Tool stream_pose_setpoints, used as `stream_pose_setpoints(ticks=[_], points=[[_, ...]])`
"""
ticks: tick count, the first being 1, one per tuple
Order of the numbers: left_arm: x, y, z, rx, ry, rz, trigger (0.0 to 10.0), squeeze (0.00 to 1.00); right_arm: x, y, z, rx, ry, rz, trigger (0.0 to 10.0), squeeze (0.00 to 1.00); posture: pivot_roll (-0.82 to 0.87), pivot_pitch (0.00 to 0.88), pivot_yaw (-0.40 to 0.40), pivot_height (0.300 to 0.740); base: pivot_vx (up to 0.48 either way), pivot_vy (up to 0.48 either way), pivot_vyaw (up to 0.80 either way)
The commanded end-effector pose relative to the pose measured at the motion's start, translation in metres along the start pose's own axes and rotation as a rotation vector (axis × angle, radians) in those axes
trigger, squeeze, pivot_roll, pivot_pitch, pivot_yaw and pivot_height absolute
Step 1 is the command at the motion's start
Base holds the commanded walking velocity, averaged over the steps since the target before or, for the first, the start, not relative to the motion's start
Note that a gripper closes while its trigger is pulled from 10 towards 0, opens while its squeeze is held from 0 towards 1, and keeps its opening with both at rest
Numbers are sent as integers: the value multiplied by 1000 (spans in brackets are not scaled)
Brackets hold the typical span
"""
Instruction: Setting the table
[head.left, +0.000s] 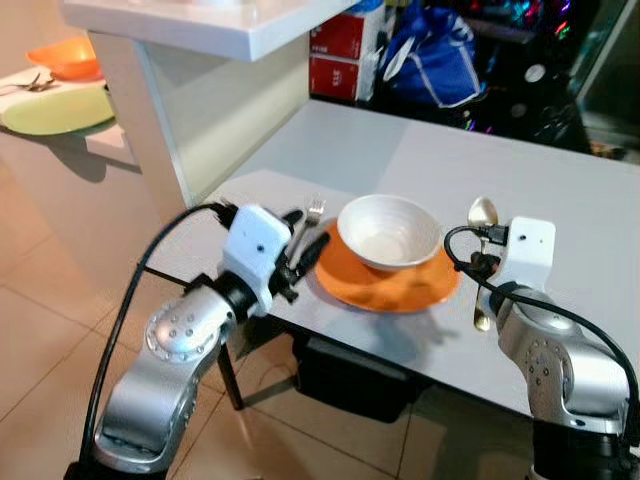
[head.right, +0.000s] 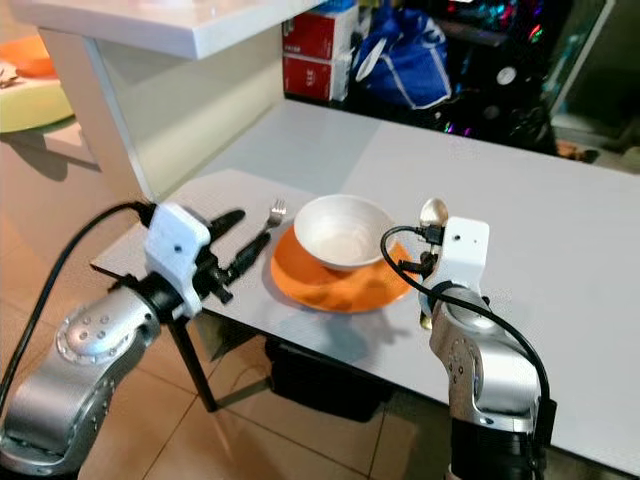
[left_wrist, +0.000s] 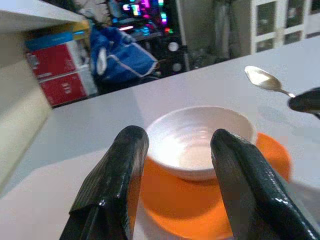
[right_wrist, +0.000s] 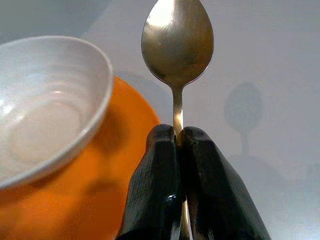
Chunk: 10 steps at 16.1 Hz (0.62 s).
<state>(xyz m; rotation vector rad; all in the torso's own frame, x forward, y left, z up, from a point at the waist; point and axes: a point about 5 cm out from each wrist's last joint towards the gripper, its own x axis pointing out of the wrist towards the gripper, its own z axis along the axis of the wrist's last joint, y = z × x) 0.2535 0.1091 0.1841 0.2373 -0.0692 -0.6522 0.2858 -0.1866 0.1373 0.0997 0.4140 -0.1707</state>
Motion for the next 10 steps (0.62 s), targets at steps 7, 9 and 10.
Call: stream_pose_setpoints(ticks=[7,9,10], points=[[-21,-41,-17,-52,107,-319,10000,0,35,-3,-10,50,115,-15,10000,0,-75,0,-40,740,0,0,0],[-25,-42,-20,-54,125,-322,10000,0,39,0,-17,84,152,-2,10000,0,-71,0,-41,740,0,0,0],[-25,-42,-20,-54,126,-322,10000,0,41,2,-20,92,167,1,10000,0,-71,0,-41,740,0,0,0]])
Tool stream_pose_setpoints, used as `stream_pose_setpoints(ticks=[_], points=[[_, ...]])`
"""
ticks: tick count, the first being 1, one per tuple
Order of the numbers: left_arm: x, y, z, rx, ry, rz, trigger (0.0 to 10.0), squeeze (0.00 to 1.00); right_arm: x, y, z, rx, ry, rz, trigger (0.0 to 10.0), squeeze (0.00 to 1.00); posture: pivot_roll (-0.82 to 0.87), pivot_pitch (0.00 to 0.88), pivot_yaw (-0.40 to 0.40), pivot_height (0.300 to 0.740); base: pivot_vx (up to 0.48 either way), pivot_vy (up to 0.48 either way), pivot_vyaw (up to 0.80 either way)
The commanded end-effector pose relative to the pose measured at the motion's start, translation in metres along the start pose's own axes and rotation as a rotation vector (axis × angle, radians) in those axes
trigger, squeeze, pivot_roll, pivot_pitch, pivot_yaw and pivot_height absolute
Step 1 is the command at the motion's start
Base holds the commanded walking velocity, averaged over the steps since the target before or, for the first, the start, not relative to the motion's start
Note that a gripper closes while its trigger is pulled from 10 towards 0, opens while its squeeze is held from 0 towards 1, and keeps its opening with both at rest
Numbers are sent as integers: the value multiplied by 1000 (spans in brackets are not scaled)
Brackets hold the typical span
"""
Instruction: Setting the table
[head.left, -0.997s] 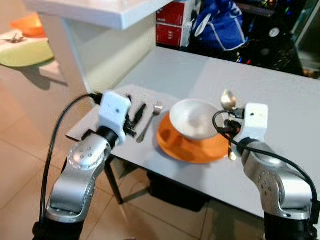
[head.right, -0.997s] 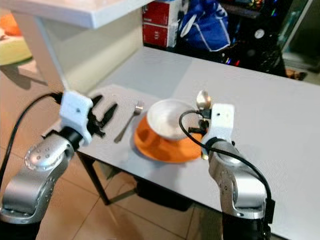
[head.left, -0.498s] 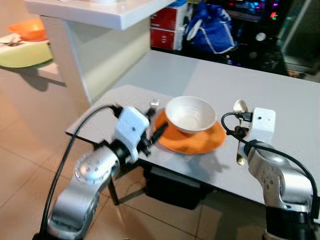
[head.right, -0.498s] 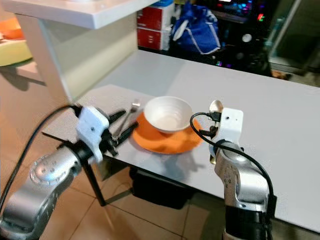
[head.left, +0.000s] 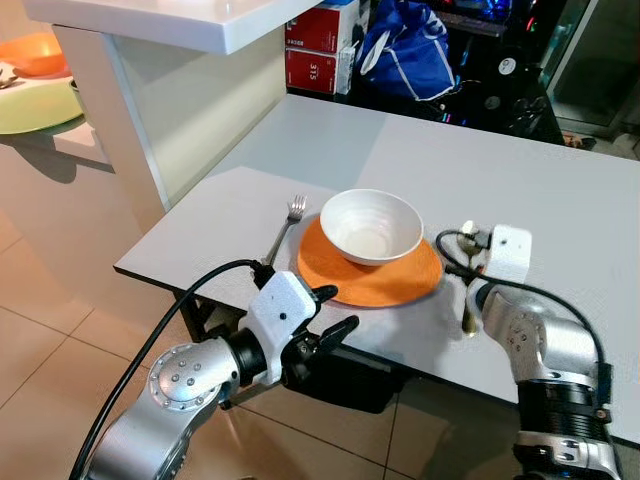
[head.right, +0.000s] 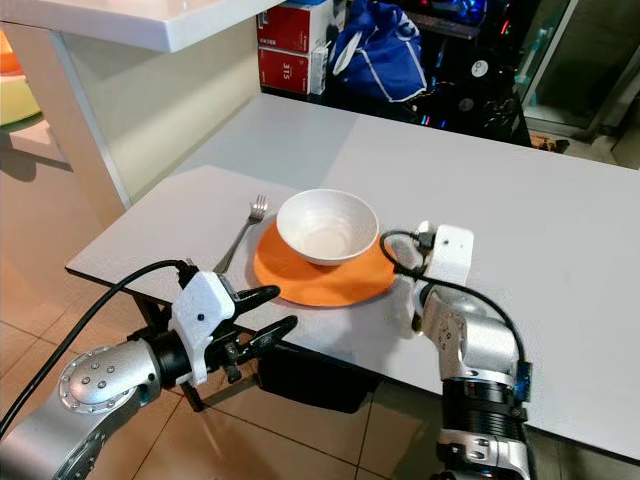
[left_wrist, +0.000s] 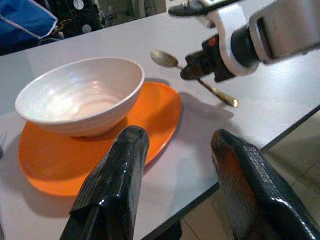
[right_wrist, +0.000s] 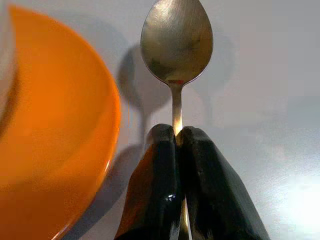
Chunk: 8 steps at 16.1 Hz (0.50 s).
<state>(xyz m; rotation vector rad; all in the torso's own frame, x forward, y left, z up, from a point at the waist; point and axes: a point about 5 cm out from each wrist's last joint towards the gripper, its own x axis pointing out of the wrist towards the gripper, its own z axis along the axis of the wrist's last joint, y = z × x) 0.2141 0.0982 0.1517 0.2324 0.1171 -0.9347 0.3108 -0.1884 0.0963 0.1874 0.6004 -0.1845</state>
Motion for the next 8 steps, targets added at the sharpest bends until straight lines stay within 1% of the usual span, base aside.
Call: stream_pose_setpoints(ticks=[1,4,8], points=[[0,-2,3,11,-5,-21,10000,0,1,2,7,22,-21,12,10000,0,-71,0,-41,740,0,0,0],[-1,-2,3,12,4,-25,10000,0,7,6,3,19,11,-3,10000,0,-67,0,-44,740,0,0,0],[-2,-1,2,14,8,-22,10000,0,10,9,2,31,30,1,10000,0,-65,0,-47,740,0,0,0]])
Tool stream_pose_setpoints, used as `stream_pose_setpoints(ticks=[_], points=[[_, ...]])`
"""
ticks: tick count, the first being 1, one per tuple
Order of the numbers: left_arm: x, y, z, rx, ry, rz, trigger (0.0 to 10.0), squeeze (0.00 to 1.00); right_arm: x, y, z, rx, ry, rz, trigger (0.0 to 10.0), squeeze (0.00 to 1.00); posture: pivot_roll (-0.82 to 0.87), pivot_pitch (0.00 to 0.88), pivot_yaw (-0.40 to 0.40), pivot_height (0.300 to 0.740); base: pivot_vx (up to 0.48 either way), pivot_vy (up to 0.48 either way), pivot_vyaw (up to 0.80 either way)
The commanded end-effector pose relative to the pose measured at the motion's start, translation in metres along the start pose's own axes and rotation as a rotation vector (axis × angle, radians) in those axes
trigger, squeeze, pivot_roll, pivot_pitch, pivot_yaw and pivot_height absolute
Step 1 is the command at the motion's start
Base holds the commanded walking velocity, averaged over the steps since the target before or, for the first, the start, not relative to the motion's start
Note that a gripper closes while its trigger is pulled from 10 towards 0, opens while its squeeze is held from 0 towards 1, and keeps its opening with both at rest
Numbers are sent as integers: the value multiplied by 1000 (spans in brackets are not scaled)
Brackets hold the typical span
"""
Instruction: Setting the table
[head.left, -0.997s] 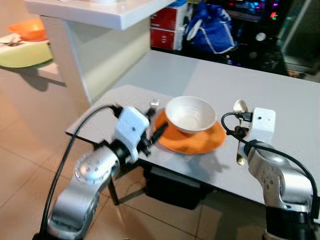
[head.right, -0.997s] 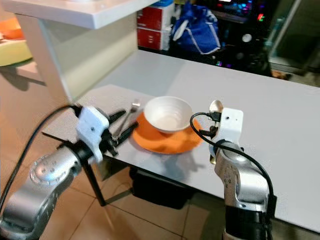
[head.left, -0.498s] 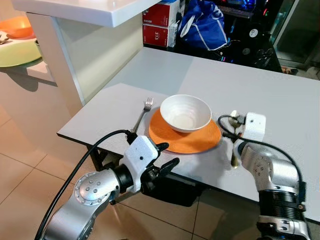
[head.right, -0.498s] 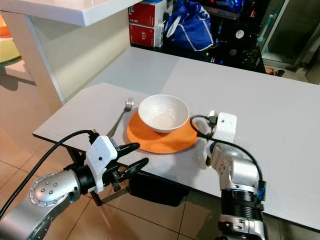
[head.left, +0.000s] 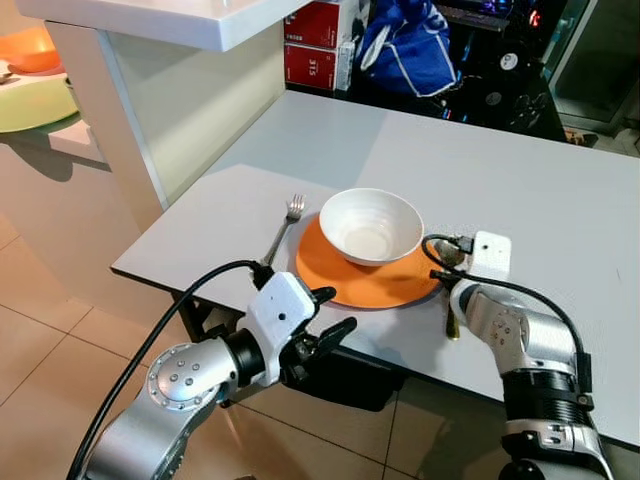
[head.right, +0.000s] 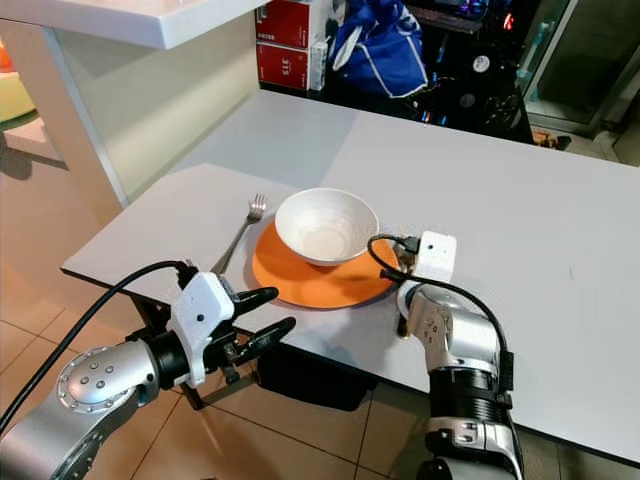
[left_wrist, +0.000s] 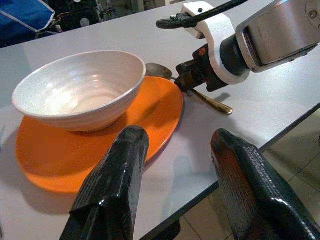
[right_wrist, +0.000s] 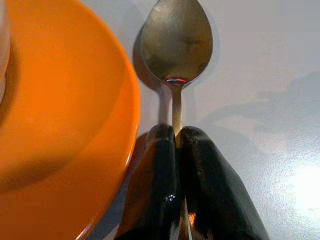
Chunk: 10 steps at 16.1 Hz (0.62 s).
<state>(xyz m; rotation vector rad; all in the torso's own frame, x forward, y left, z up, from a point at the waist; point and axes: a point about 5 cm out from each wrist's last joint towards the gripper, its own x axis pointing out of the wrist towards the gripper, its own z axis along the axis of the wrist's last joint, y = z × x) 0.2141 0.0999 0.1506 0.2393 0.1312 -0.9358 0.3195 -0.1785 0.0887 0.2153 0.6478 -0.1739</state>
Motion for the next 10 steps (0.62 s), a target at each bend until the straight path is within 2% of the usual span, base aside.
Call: stream_pose_setpoints(ticks=[1,2,9,10], points=[[-1,-2,3,14,-7,-19,10000,0,1,-3,7,24,-21,-19,10000,35,-65,0,-47,740,0,0,0],[-1,-1,3,15,-7,-17,10000,0,2,-4,7,31,-23,-29,10000,980,-64,0,-48,740,0,0,0],[-1,1,3,24,-7,-6,10000,0,3,-4,11,44,-42,-36,10000,1000,-55,0,-53,740,0,0,0],[-1,2,4,29,-9,0,10000,0,1,-4,15,44,-61,-32,10000,871,-53,0,-54,740,0,0,0]])
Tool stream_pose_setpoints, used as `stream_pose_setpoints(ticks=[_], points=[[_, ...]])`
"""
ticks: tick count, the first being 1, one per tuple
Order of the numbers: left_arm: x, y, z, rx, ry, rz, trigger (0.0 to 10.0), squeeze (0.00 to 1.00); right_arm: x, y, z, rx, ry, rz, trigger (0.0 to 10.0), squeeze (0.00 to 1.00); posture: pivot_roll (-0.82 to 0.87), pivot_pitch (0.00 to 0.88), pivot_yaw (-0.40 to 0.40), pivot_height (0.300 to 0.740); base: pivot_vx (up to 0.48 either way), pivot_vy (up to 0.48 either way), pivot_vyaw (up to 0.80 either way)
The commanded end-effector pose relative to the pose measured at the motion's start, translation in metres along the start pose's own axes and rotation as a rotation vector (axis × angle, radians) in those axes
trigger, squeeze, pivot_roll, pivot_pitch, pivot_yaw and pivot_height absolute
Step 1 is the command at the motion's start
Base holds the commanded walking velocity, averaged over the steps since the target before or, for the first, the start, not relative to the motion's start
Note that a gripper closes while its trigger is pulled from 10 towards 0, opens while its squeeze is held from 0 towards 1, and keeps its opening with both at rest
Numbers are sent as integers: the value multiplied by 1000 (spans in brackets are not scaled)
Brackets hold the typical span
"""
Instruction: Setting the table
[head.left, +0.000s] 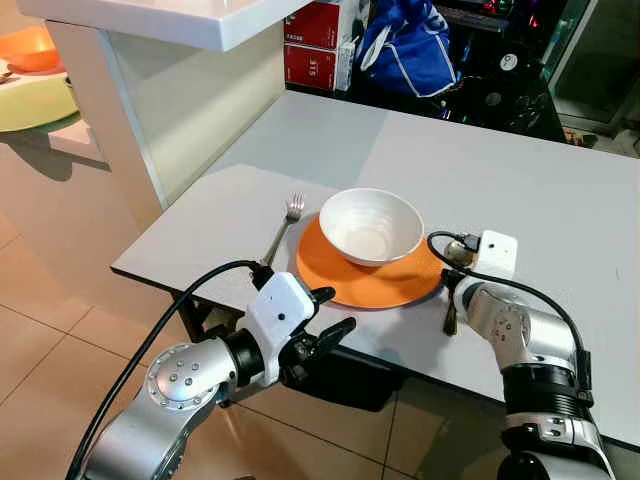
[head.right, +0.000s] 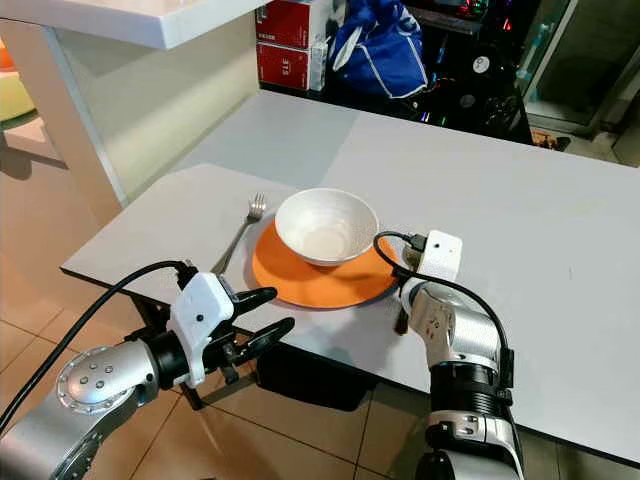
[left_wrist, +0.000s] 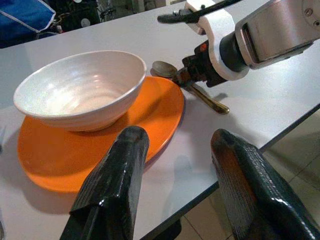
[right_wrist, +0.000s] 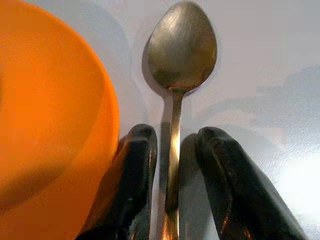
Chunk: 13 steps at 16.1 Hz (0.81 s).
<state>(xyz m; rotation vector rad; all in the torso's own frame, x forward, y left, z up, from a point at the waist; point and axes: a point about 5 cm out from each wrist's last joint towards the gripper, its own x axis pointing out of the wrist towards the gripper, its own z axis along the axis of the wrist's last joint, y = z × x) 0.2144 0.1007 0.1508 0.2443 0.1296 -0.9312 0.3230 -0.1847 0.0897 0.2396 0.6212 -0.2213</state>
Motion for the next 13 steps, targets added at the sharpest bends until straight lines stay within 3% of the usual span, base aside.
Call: stream_pose_setpoints(ticks=[1,3,5,7,8,10,13], points=[[-1,4,6,36,-19,20,10000,0,-9,1,20,12,-77,8,10000,0,-49,0,-56,740,0,0,0],[-1,25,21,78,-112,235,10000,0,-41,1,55,-65,-260,7,10000,0,-50,0,-50,740,0,0,0],[-8,51,42,39,-240,465,10000,0,-81,9,81,-73,-467,42,10000,0,-67,0,-21,740,0,0,0],[-15,58,44,66,-226,514,10000,0,-103,18,86,-90,-609,130,10000,0,-60,0,-6,740,0,0,0],[-24,58,41,87,-199,561,10000,0,-113,25,70,-141,-645,240,10000,0,-54,0,0,740,0,0,0],[-28,60,40,82,-190,583,10000,0,-111,25,53,-163,-608,269,10000,0,-31,0,-5,740,0,433,0],[-26,69,40,107,-184,643,10000,0,-105,17,34,-117,-573,248,10000,0,-8,0,-6,740,0,480,0]])
